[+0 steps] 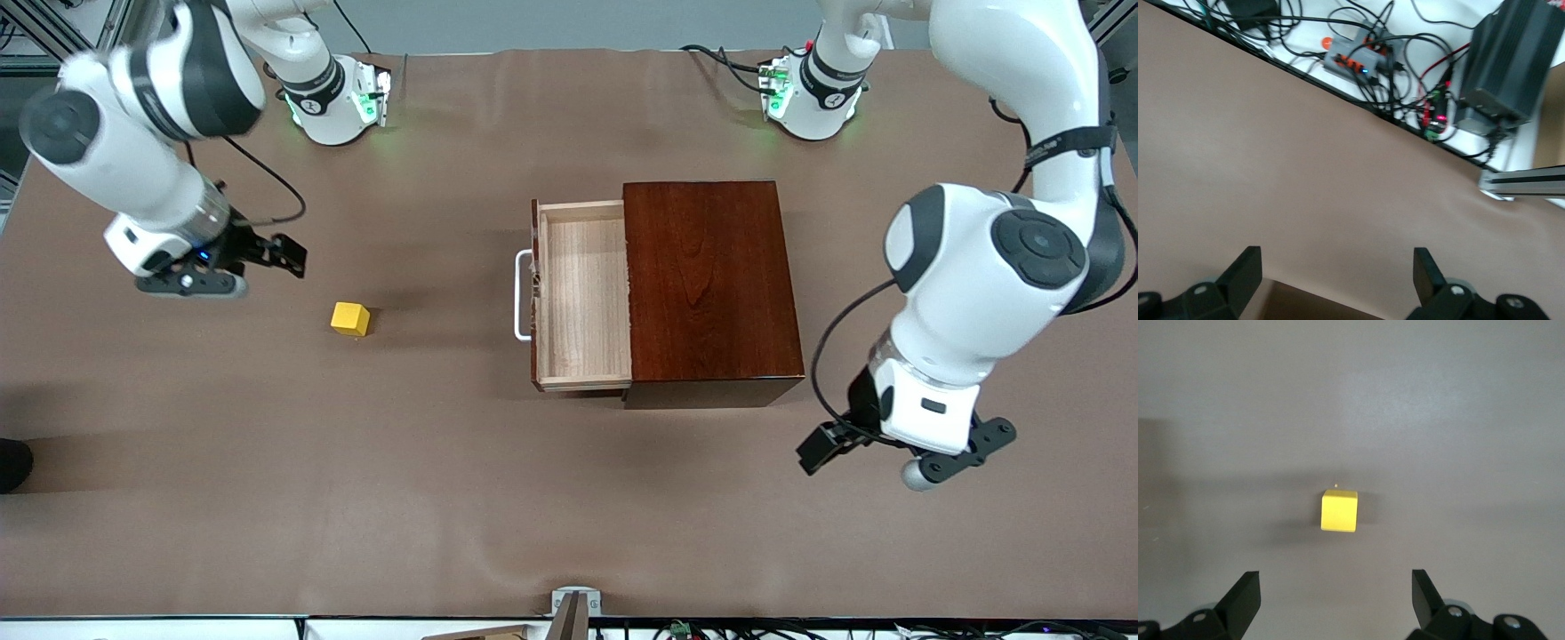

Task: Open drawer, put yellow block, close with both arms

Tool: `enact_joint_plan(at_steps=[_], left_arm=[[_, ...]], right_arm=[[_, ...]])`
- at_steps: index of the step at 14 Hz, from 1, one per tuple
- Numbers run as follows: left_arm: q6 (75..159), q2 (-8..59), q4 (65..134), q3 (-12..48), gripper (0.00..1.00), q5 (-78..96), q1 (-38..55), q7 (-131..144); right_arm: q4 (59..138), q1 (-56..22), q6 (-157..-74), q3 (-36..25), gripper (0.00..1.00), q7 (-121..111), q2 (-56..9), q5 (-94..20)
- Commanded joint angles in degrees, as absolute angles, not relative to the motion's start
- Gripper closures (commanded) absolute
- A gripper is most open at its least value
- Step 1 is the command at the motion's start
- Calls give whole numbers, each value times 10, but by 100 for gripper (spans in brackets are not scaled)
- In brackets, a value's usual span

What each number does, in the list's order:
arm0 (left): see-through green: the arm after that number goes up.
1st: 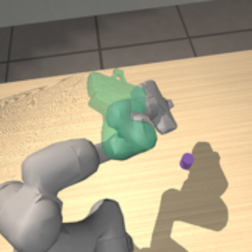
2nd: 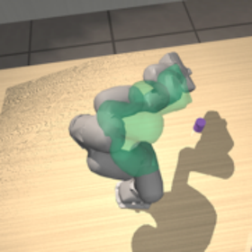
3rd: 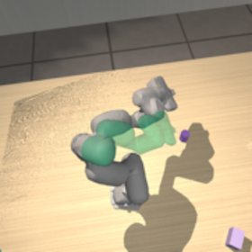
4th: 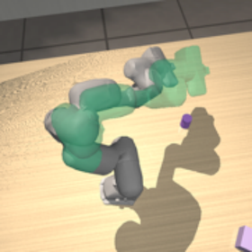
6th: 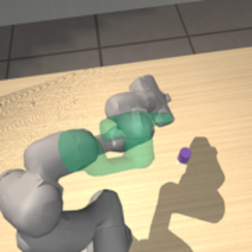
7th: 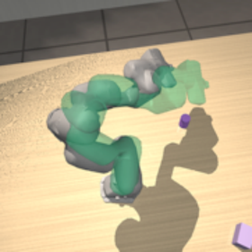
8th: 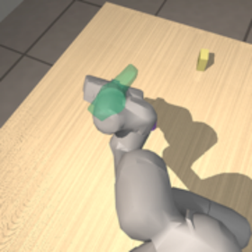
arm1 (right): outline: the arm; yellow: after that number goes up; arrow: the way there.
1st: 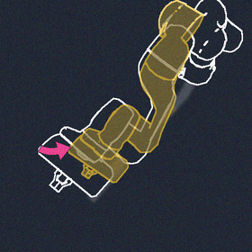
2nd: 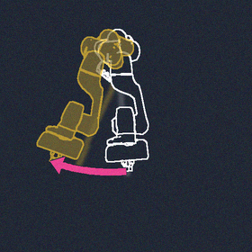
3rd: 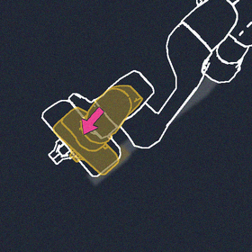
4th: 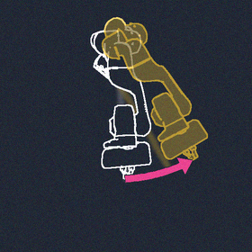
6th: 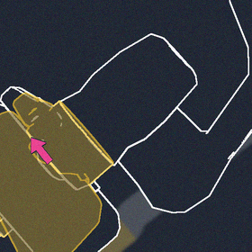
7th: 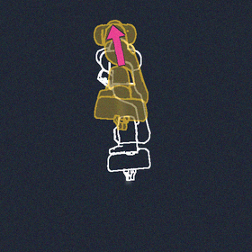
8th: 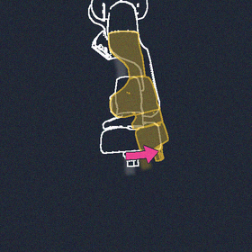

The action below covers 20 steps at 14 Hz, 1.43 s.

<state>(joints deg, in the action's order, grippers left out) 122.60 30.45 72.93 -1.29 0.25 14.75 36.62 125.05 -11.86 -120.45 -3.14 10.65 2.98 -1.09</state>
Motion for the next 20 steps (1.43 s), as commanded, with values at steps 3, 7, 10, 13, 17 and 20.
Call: enact_joint_plan(at_steps=[3, 7, 10, 13, 17, 20], left_arm=[[1151, 244, 780, -8, 0, -22, 106, 229], [1079, 220, 785, -8, 0, -22, 98, 150], [1057, 192, 802, -5, 0, -22, 98, 149], [1057, 188, 808, -5, 0, -22, 95, 148], [1057, 186, 806, -8, 0, -21, 84, 126], [1061, 186, 804, -8, 0, -16, 84, 127]], right_arm=[[1314, -114, -1358, -24, 0, 111, -60, -7], [1321, -119, -1422, -23, 0, 112, -128, -8], [1321, -122, -1457, -22, 0, 112, -174, -14], [1320, -121, -1470, -21, 0, 113, -206, -15], [1319, -120, -1461, -19, 63, 116, -211, -23], [1303, -116, -1393, -19, 87, 114, -167, -23]])
